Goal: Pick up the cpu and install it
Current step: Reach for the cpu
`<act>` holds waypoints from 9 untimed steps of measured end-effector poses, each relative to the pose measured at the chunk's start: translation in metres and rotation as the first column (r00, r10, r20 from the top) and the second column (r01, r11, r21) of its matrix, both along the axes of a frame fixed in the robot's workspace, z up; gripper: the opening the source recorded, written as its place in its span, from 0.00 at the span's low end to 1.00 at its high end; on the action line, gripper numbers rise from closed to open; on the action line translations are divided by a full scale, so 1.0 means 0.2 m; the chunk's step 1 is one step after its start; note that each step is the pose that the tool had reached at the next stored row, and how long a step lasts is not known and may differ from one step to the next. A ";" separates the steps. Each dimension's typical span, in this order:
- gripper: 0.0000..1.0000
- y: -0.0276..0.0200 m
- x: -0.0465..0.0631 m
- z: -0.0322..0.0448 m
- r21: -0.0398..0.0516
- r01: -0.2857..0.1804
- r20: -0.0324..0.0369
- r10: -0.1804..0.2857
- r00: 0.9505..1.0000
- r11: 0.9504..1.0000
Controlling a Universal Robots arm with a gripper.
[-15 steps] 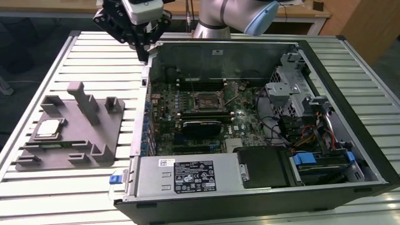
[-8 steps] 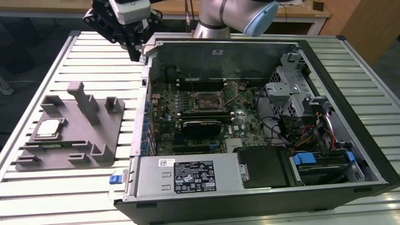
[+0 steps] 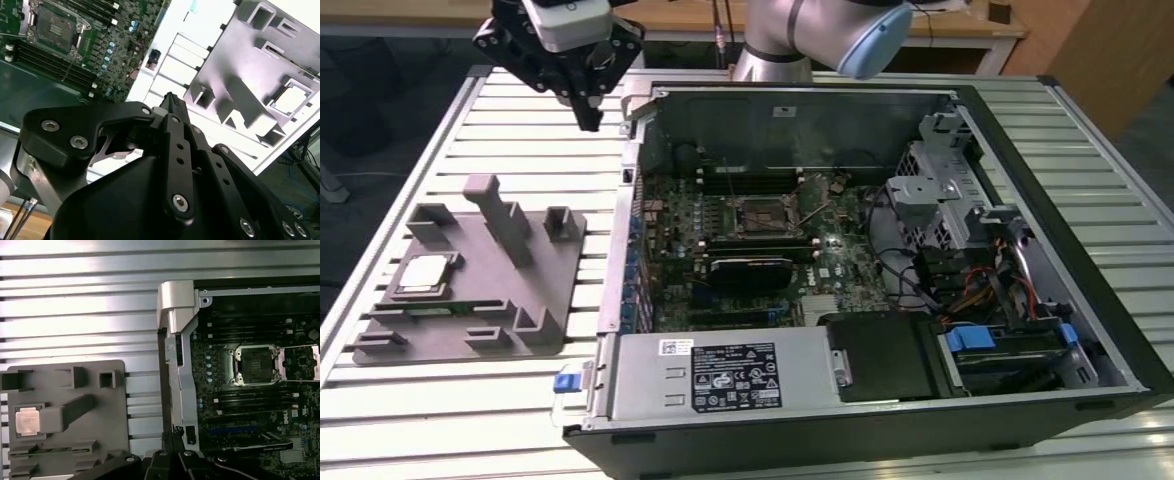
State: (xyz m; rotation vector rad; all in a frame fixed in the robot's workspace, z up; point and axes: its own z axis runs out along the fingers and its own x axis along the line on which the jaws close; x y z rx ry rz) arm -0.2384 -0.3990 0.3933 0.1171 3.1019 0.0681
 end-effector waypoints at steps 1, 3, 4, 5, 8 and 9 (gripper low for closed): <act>0.11 0.000 -0.01 0.000 0.000 0.000 0.000 0.000 1.000 1.000; 0.11 0.000 -0.03 0.000 0.000 0.000 0.001 0.000 1.000 1.000; 0.11 0.000 -0.04 0.000 0.000 0.000 0.001 0.000 1.000 1.000; 0.11 0.000 -0.05 -0.001 0.000 0.000 0.001 0.000 1.000 1.000; 0.11 0.000 -0.08 -0.001 0.000 0.000 0.001 0.000 1.000 1.000; 0.11 0.000 -0.08 -0.002 0.000 0.000 0.001 0.000 1.000 1.000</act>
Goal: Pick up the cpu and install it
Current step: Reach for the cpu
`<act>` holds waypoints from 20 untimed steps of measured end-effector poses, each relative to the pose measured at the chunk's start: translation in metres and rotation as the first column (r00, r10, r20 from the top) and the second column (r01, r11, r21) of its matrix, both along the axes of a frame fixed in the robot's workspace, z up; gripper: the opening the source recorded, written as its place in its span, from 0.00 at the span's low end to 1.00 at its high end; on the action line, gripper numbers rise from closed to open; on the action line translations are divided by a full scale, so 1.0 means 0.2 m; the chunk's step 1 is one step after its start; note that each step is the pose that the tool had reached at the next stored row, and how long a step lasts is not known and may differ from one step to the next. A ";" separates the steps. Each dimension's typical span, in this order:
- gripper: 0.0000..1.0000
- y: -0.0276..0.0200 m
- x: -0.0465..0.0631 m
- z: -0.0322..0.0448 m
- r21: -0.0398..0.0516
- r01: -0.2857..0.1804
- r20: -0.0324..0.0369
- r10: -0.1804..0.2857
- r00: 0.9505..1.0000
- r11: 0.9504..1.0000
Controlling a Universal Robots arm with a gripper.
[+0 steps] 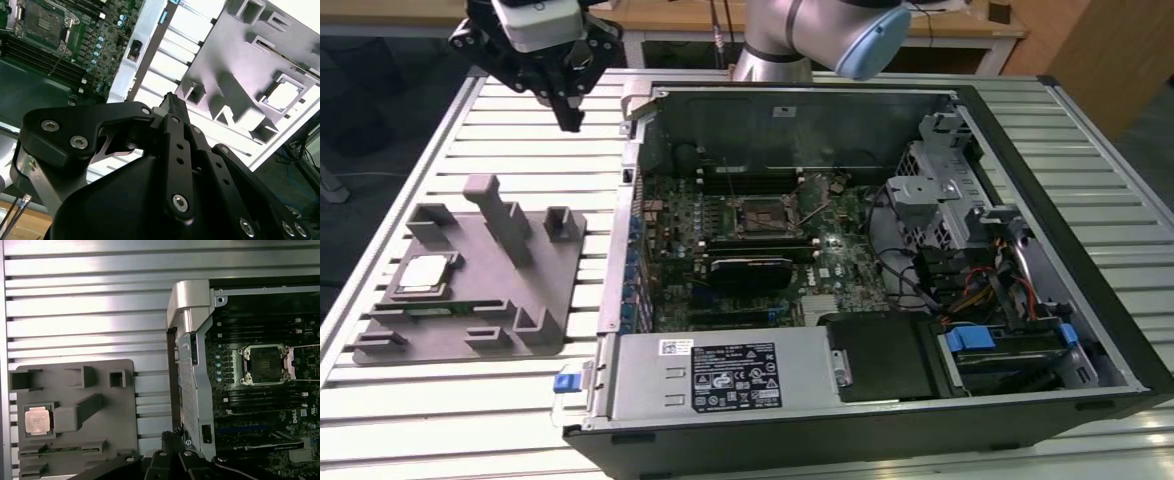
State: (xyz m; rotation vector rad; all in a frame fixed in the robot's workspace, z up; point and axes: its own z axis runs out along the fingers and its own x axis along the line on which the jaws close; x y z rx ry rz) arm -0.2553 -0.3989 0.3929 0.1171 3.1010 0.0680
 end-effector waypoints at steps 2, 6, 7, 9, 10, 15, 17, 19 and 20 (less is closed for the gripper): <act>0.11 0.000 -0.02 -0.002 0.000 0.000 0.000 0.000 1.000 1.000; 0.11 0.000 -0.05 -0.007 0.000 0.000 0.000 0.000 1.000 1.000; 0.11 0.000 -0.05 -0.009 0.000 0.000 0.000 0.000 1.000 1.000; 0.11 0.000 -0.06 -0.012 0.000 0.000 0.000 0.000 1.000 1.000; 0.11 0.000 -0.07 -0.013 0.000 0.000 0.000 0.000 1.000 1.000; 0.11 0.000 -0.10 -0.021 0.000 0.000 0.000 0.000 1.000 1.000; 0.11 0.000 -0.12 -0.025 0.000 0.000 0.000 0.000 1.000 1.000; 0.11 0.000 -0.13 -0.029 0.000 0.000 0.000 0.000 1.000 1.000; 0.11 0.000 -0.14 -0.032 0.000 0.000 0.000 0.000 1.000 1.000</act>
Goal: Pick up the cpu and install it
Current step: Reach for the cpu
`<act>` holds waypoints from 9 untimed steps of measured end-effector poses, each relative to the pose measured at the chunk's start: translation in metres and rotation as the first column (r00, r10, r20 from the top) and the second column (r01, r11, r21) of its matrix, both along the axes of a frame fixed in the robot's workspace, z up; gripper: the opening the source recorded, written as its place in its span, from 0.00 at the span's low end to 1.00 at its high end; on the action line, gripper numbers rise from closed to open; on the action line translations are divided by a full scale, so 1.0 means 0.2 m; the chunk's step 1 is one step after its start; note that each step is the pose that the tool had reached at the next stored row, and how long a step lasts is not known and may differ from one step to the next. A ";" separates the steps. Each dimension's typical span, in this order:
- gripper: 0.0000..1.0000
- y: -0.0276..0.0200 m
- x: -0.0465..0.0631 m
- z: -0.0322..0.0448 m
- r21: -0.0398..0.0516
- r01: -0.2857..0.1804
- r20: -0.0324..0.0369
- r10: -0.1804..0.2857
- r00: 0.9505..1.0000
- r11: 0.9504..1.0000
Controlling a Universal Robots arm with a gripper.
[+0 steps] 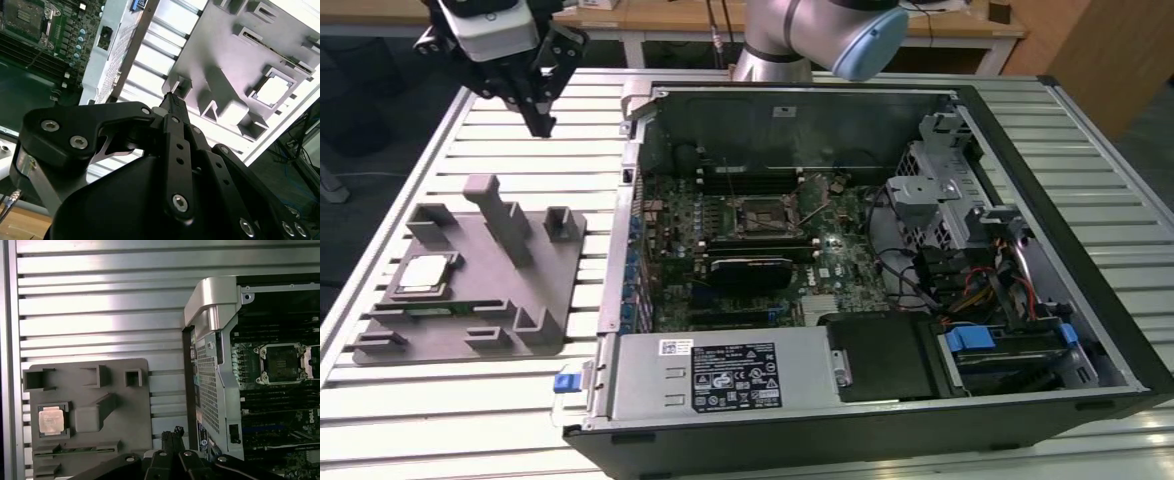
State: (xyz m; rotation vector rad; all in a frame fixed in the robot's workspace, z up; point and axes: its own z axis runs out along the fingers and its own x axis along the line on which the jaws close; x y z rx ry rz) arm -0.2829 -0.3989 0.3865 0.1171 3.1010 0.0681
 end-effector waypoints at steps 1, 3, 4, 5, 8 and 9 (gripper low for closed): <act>0.11 0.000 -0.01 -0.002 0.000 0.000 0.000 0.000 1.000 1.000; 0.11 0.000 -0.02 -0.007 0.000 0.000 0.000 0.000 1.000 1.000; 0.11 0.000 -0.03 -0.010 0.000 0.000 0.000 0.000 1.000 1.000; 0.11 0.000 -0.03 -0.012 0.000 0.000 0.000 0.000 1.000 1.000; 0.11 0.000 -0.05 -0.020 0.000 0.000 0.000 0.000 1.000 1.000; 0.11 0.000 -0.06 -0.023 0.000 0.000 0.000 0.000 1.000 1.000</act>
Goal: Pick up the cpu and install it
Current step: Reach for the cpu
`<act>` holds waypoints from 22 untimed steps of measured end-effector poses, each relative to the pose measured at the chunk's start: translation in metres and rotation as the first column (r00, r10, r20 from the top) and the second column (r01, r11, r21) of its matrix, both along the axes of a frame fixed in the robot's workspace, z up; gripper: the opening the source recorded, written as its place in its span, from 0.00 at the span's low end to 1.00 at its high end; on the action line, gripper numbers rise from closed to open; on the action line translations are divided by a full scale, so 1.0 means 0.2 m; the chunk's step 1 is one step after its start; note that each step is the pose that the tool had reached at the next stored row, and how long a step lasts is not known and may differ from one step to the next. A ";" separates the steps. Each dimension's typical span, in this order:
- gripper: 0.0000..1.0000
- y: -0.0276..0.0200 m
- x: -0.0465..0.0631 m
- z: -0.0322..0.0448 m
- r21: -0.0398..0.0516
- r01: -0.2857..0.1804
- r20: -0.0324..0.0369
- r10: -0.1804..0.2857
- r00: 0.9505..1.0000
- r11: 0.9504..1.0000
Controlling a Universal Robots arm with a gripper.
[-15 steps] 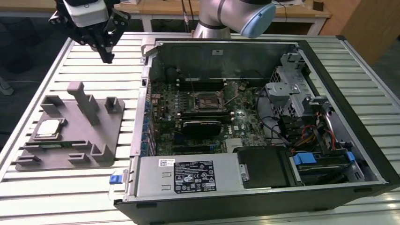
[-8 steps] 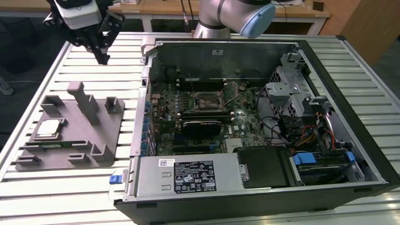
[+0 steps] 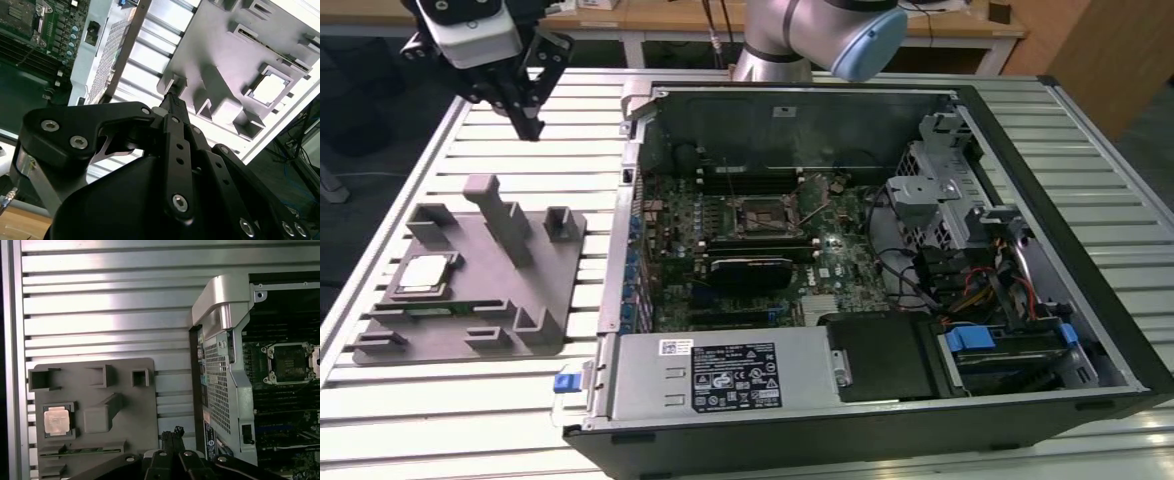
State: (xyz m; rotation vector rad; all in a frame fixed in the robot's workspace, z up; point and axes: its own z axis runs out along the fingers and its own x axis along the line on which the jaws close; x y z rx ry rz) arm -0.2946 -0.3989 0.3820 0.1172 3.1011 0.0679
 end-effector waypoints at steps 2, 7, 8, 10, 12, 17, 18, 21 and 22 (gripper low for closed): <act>0.11 0.000 -0.01 -0.005 0.000 0.000 0.000 0.000 1.000 1.000; 0.11 0.000 -0.05 -0.017 0.000 0.000 0.000 0.000 1.000 1.000; 0.11 0.000 -0.06 -0.019 0.000 0.000 0.000 0.000 1.000 1.000; 0.11 0.000 -0.08 -0.023 0.000 0.000 0.000 0.000 1.000 1.000; 0.11 0.000 -0.09 -0.027 0.000 0.000 0.000 0.000 1.000 1.000; 0.11 0.000 -0.13 -0.038 0.000 0.000 0.000 0.000 1.000 1.000; 0.11 0.000 -0.15 -0.042 0.000 0.000 0.000 0.000 1.000 1.000; 0.11 0.000 -0.17 -0.049 0.000 0.000 0.000 0.000 1.000 1.000; 0.11 0.000 -0.18 -0.051 0.000 0.000 0.000 0.000 1.000 1.000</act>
